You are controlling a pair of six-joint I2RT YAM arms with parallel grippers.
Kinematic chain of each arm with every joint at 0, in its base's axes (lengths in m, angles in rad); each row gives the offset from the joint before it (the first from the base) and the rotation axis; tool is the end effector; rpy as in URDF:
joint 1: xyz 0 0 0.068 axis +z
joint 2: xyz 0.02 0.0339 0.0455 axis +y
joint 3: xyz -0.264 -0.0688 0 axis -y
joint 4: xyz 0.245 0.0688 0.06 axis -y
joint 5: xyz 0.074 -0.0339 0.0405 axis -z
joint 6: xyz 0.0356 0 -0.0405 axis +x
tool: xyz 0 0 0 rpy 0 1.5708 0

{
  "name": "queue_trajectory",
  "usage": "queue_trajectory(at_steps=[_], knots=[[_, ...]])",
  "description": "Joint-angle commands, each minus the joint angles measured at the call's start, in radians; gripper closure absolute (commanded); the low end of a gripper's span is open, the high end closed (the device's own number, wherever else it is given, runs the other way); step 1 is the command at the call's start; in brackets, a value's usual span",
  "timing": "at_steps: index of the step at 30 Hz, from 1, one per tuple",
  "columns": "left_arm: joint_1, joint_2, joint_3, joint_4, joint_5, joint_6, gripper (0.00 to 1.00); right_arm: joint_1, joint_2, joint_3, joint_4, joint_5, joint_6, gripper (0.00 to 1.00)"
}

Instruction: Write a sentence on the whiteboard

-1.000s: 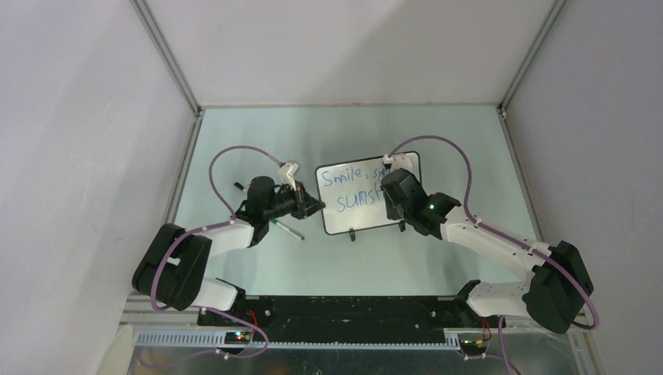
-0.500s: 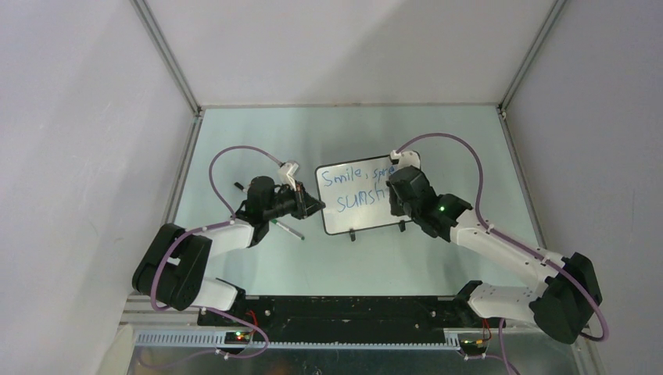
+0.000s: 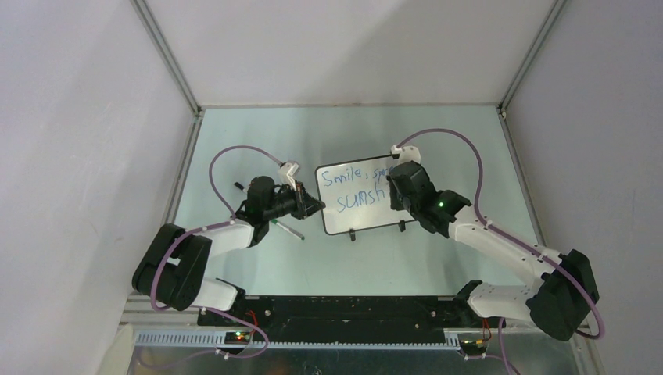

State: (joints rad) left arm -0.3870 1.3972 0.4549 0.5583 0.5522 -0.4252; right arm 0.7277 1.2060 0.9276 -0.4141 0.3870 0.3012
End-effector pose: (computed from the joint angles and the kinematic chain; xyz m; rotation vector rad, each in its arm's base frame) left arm 0.2371 -0.1168 0.1715 0.3462 2.0202 -1.0604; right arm 0.2032 0.1630 0.2822 -0.2674 2.1903 0.1330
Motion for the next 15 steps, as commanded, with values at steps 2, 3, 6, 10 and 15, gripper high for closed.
queue_trajectory(at_steps=[2, 3, 6, 10, 15], knots=[[-0.01, -0.013, 0.016, -0.045, -0.023, 0.045, 0.95, -0.015, 0.025, 0.045, 0.049, 0.024, -0.013, 1.0], [-0.009, -0.013, 0.016, -0.046, -0.023, 0.045, 0.95, -0.017, 0.031, 0.045, 0.052, 0.023, -0.015, 1.0], [-0.009, -0.014, 0.016, -0.046, -0.023, 0.045, 0.95, -0.021, 0.051, 0.051, 0.054, 0.028, -0.015, 1.0], [-0.009, -0.017, 0.015, -0.046, -0.024, 0.046, 0.95, -0.026, 0.054, 0.052, 0.052, 0.026, -0.014, 1.0], [-0.009, -0.018, 0.015, -0.048, -0.025, 0.046, 0.94, -0.027, 0.026, 0.052, 0.026, 0.031, -0.005, 1.0]])
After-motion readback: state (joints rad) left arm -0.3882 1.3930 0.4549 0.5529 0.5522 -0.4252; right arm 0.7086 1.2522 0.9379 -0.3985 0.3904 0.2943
